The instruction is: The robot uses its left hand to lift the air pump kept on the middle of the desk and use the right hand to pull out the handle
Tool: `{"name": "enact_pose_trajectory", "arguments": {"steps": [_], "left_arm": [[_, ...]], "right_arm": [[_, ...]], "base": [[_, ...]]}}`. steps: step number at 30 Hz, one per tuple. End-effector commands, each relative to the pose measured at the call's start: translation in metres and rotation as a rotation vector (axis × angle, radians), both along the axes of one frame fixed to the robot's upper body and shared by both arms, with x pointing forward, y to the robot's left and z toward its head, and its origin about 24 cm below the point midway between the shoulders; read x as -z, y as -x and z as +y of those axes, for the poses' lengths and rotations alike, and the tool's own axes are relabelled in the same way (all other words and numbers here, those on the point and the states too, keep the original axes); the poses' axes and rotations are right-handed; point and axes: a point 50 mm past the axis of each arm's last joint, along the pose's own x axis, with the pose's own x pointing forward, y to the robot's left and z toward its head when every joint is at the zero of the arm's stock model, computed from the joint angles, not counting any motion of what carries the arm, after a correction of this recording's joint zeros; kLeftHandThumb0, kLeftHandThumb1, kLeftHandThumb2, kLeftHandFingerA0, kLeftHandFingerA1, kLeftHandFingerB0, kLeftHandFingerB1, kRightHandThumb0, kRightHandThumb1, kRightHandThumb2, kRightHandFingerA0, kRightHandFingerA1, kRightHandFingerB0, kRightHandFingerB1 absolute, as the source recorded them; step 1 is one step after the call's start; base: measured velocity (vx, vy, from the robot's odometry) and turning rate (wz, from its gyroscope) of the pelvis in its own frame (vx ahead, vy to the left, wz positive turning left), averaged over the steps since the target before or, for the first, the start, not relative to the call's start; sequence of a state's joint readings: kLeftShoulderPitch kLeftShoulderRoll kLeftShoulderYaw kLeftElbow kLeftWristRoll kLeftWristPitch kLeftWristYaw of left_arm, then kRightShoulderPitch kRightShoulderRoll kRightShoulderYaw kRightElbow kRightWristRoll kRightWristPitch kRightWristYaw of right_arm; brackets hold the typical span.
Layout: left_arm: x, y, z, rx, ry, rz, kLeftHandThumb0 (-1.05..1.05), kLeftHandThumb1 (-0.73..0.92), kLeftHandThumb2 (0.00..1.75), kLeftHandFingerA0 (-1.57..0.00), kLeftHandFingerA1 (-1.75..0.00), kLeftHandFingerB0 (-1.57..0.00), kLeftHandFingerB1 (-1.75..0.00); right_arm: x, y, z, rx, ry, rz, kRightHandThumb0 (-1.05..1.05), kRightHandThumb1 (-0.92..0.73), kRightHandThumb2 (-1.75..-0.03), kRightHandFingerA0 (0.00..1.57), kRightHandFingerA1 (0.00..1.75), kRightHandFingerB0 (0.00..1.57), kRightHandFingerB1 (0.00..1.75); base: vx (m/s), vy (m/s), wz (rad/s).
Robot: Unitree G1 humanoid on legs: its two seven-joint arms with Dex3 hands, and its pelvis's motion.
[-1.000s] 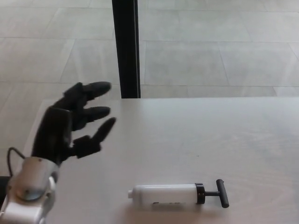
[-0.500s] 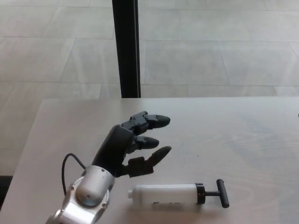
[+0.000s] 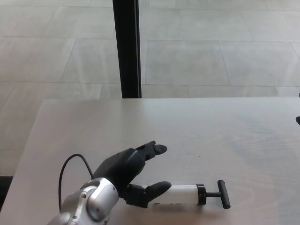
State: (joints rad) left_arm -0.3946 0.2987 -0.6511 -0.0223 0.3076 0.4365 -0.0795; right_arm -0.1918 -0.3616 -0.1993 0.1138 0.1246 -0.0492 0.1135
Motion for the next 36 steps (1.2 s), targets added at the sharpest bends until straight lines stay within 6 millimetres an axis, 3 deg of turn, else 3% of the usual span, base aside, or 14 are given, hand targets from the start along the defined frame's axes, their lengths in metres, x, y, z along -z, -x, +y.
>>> {"name": "enact_pose_trajectory", "arguments": {"steps": [1, 7, 8, 9, 10, 11, 13, 17, 18, 23, 24, 25, 34, 36], "left_arm": [[0.019, 0.003, -0.002, 0.030, -0.481, -0.014, -1.00, 0.67, 1.04, 0.00, -0.17, -0.05, -0.30], [0.024, 0.007, -0.020, 0.022, -0.451, -0.037, -1.00, 0.69, 1.04, 0.00, -0.20, -0.13, -0.38], [0.023, 0.006, -0.022, 0.017, -0.437, -0.041, -0.98, 0.70, 1.07, 0.00, -0.24, -0.13, -0.39], [0.023, 0.007, -0.023, 0.009, -0.422, -0.044, -0.93, 0.68, 1.06, 0.00, -0.28, -0.11, -0.41], [0.023, 0.007, -0.024, 0.004, -0.413, -0.047, -0.85, 0.82, 0.68, 0.00, -0.27, -0.17, -0.32], [0.024, 0.008, -0.025, 0.002, -0.412, -0.046, -0.86, 0.65, 1.08, 0.00, -0.33, -0.09, -0.42], [0.026, 0.010, -0.025, 0.004, -0.419, -0.063, -0.85, 0.82, 0.66, 0.00, -0.40, -0.19, -0.33], [0.032, 0.015, -0.022, -0.014, -0.428, -0.090, -0.82, 0.60, 1.00, -0.04, -0.50, -0.17, -0.48], [0.034, 0.017, -0.021, -0.022, -0.430, -0.092, -0.76, 0.73, 0.62, -0.16, -0.64, -0.29, -0.37], [0.045, 0.022, -0.010, -0.082, -0.442, -0.091, -0.64, 0.69, 0.61, -0.31, -0.77, -0.34, -0.39], [0.048, 0.023, -0.010, -0.092, -0.447, -0.100, -0.63, 0.53, 0.96, -0.40, -0.76, -0.26, -0.52], [0.050, 0.025, -0.009, -0.112, -0.430, -0.107, -0.54, 0.68, 0.59, -0.35, -0.81, -0.41, -0.44], [0.068, 0.038, -0.006, -0.123, -0.385, -0.165, -0.26, 0.63, 0.63, -0.52, -0.92, -0.49, -0.55], [0.072, 0.039, -0.005, -0.120, -0.379, -0.187, -0.22, 0.61, 0.67, -0.64, -1.34, -0.53, -0.56]], "right_arm": [[-0.005, -0.004, 0.005, 0.009, 0.008, 0.006, -0.52, -0.69, -0.61, 0.54, 0.56, 0.46, 0.38], [-0.007, -0.006, 0.007, -0.006, 0.013, -0.013, -0.59, -0.56, -0.92, 0.49, 0.67, 0.39, 0.53], [-0.008, -0.006, 0.007, -0.006, 0.009, -0.021, -0.59, -0.71, -0.61, 0.52, 0.62, 0.46, 0.38], [-0.008, -0.006, 0.007, -0.004, 0.006, -0.020, -0.61, -0.56, -0.93, 0.50, 0.68, 0.38, 0.52], [-0.008, -0.006, 0.007, -0.002, 0.009, -0.025, -0.58, -0.72, -0.61, 0.52, 0.62, 0.46, 0.38], [-0.007, -0.006, 0.007, -0.003, 0.009, -0.029, -0.58, -0.72, -0.61, 0.52, 0.62, 0.45, 0.38], [-0.007, -0.006, 0.008, 0.009, -0.004, -0.030, -0.56, -0.71, -0.61, 0.53, 0.61, 0.45, 0.38], [-0.007, -0.006, 0.009, 0.014, -0.016, -0.025, -0.57, -0.70, -0.61, 0.53, 0.60, 0.47, 0.38], [-0.006, -0.006, 0.009, 0.018, -0.012, -0.026, -0.60, -0.55, -0.92, 0.51, 0.66, 0.40, 0.52], [-0.005, -0.005, 0.008, 0.032, -0.015, -0.025, -0.54, -0.68, -0.61, 0.57, 0.63, 0.49, 0.39], [-0.004, -0.004, 0.008, 0.032, -0.012, -0.027, -0.55, -0.68, -0.61, 0.57, 0.63, 0.49, 0.39], [-0.003, -0.004, 0.009, 0.034, -0.013, -0.034, -0.52, -0.67, -0.60, 0.58, 0.64, 0.49, 0.40], [0.004, -0.002, 0.009, 0.087, -0.022, -0.029, -0.34, -0.66, -0.59, 0.65, 0.81, 0.53, 0.41], [0.006, 0.000, 0.007, 0.112, -0.014, -0.022, -0.32, -0.65, -0.59, 0.65, 0.82, 0.53, 0.41]], "base": [[0.00, 0.000, 0.00], [0.00, 0.000, 0.00], [0.00, 0.000, 0.00], [0.00, 0.000, 0.00], [0.00, 0.000, 0.00], [0.00, 0.000, 0.00], [0.00, 0.000, 0.00], [0.00, 0.000, 0.00], [0.00, 0.000, 0.00], [0.00, 0.000, 0.00], [0.00, 0.000, 0.00], [0.00, 0.000, 0.00], [0.00, 0.000, 0.00], [0.00, 0.000, 0.00]]}}
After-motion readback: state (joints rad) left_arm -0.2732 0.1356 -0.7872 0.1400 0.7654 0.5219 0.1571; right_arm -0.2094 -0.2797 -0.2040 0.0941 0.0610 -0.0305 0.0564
